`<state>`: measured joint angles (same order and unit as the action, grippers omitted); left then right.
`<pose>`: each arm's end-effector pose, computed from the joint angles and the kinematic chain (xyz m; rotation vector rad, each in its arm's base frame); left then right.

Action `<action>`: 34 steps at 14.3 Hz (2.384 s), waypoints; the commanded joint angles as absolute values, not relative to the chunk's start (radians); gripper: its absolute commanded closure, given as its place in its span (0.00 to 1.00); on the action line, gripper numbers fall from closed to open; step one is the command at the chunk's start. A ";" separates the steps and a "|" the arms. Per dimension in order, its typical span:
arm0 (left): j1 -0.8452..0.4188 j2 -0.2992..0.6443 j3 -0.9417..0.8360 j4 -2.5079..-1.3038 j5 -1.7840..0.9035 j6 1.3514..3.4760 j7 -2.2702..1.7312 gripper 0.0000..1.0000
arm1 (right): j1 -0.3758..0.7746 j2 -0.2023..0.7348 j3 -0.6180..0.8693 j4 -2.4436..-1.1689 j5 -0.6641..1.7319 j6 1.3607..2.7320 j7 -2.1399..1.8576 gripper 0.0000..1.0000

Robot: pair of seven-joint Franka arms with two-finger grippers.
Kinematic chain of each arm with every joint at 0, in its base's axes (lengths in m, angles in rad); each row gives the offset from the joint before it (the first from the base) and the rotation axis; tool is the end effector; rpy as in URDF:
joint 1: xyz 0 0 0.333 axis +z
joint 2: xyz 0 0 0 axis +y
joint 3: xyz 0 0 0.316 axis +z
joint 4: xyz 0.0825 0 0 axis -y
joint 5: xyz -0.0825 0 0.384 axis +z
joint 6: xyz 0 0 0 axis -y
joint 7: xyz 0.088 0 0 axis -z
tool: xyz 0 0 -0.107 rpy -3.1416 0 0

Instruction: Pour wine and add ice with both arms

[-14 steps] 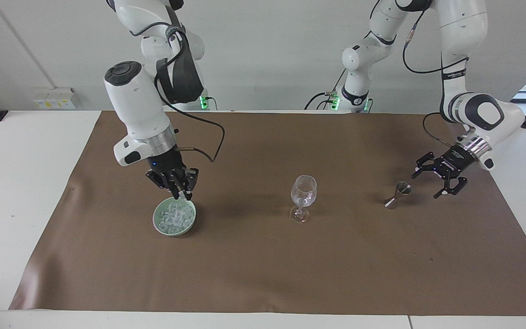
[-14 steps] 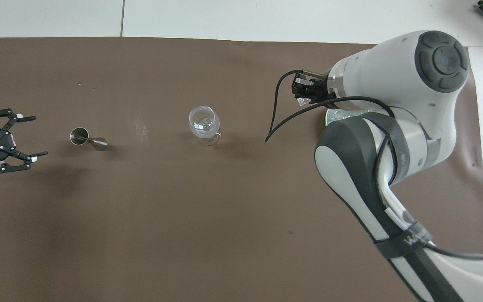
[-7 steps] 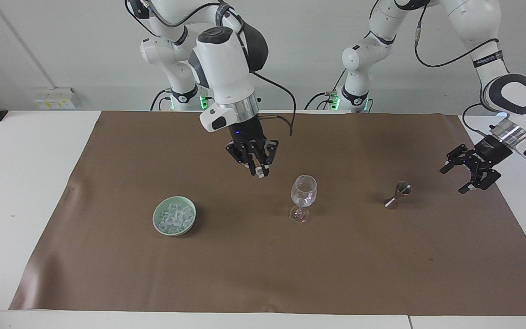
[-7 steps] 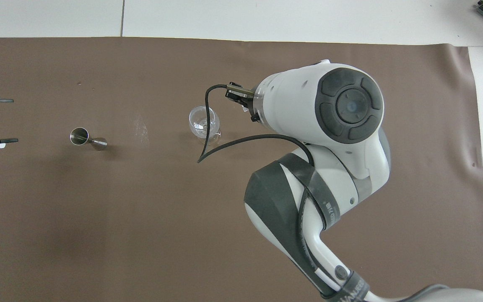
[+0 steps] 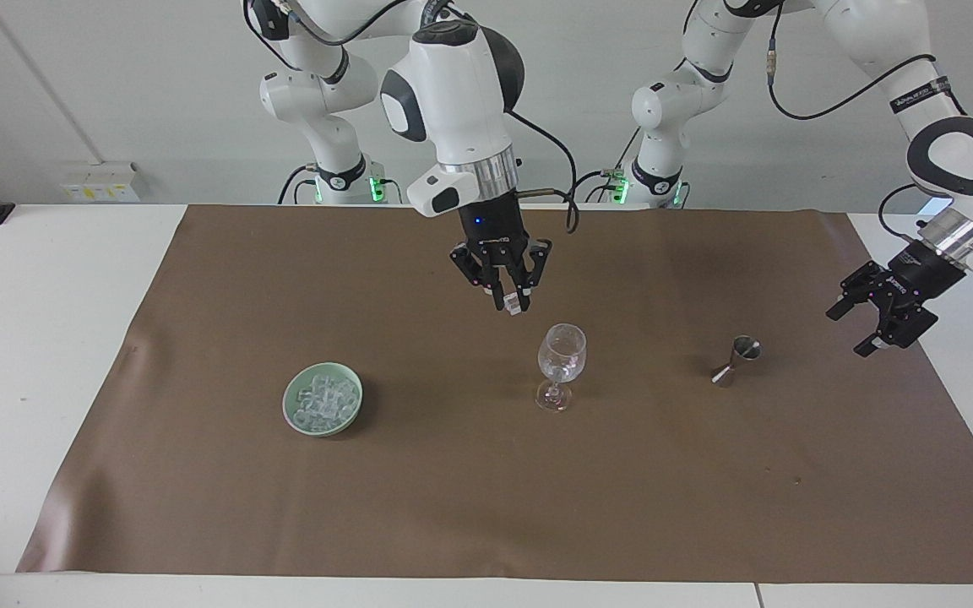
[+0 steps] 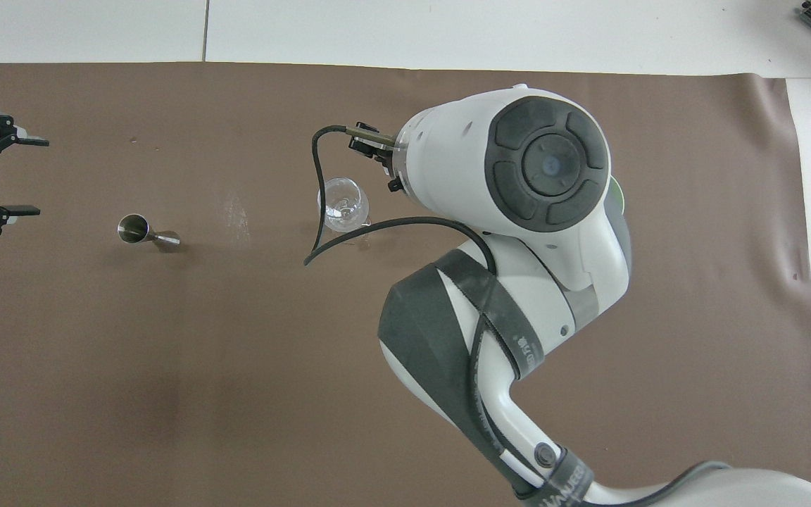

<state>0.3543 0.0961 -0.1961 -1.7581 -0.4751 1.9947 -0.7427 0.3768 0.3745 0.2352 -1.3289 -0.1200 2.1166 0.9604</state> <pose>0.6041 0.0721 0.5260 2.2854 1.3557 -0.0019 0.5981 0.3747 0.5709 -2.7882 0.4818 -0.4632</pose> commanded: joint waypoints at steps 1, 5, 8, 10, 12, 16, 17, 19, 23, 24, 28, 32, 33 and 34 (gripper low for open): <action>0.319 0.063 -0.181 -1.755 -0.398 1.968 -0.648 0.00 | 0.434 0.457 0.230 -1.239 -0.208 2.097 1.060 0.95; 0.267 0.028 -0.183 -1.747 -0.263 1.954 -0.554 0.00 | 0.483 0.485 0.224 -1.235 -0.230 2.109 1.115 0.95; 0.229 -0.004 -0.184 -1.752 -0.186 1.928 -0.438 0.00 | 0.486 0.486 0.229 -1.242 -0.271 2.095 1.151 0.95; 0.218 -0.020 -0.184 -1.753 -0.154 1.898 -0.329 0.00 | 0.485 0.494 0.230 -1.246 -0.275 2.111 1.154 0.95; 0.213 -0.034 -0.184 -1.752 -0.118 1.867 -0.255 0.00 | 0.483 0.503 0.229 -1.246 -0.275 2.118 1.155 0.95; 0.198 -0.051 -0.190 -1.727 -0.081 1.781 -0.189 0.00 | 0.492 0.529 0.229 -1.247 -0.290 2.141 1.166 0.95; 0.198 -0.046 -0.193 -1.694 -0.051 1.741 -0.161 0.00 | 0.492 0.535 0.229 -1.247 -0.291 2.149 1.166 0.95; 0.198 -0.052 -0.196 -1.684 -0.035 1.697 -0.118 0.00 | 0.494 0.543 0.229 -1.249 -0.295 2.152 1.167 0.95; 0.175 -0.084 -0.199 -1.713 -0.034 1.612 -0.043 0.00 | 0.497 0.545 0.229 -1.249 -0.299 2.157 1.178 0.95; 0.155 -0.097 -0.201 -1.727 -0.034 1.608 -0.040 0.00 | 0.497 0.545 0.229 -1.249 -0.299 2.173 1.178 0.94; 0.126 -0.100 -0.202 -1.741 -0.034 1.605 -0.037 0.00 | 0.495 0.554 0.229 -1.250 -0.299 2.209 1.204 0.90; 0.097 -0.098 -0.167 -1.737 -0.037 1.605 -0.035 0.00 | 0.494 0.548 0.230 -1.253 -0.296 2.209 1.204 0.90; 0.075 -0.098 -0.137 -1.732 -0.032 1.606 0.006 0.00 | 0.492 0.548 0.230 -1.253 -0.296 2.207 1.204 0.90; 0.068 -0.097 -0.123 -1.729 -0.003 1.620 0.096 0.00 | 0.489 0.548 0.230 -1.258 -0.298 2.206 1.204 0.90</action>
<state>0.1114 -0.0724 -0.1761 -1.7133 -0.0479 1.6134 -0.0061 0.4916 0.5359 0.2272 -1.2702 -0.2659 2.1963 1.1684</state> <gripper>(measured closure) 0.000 0.665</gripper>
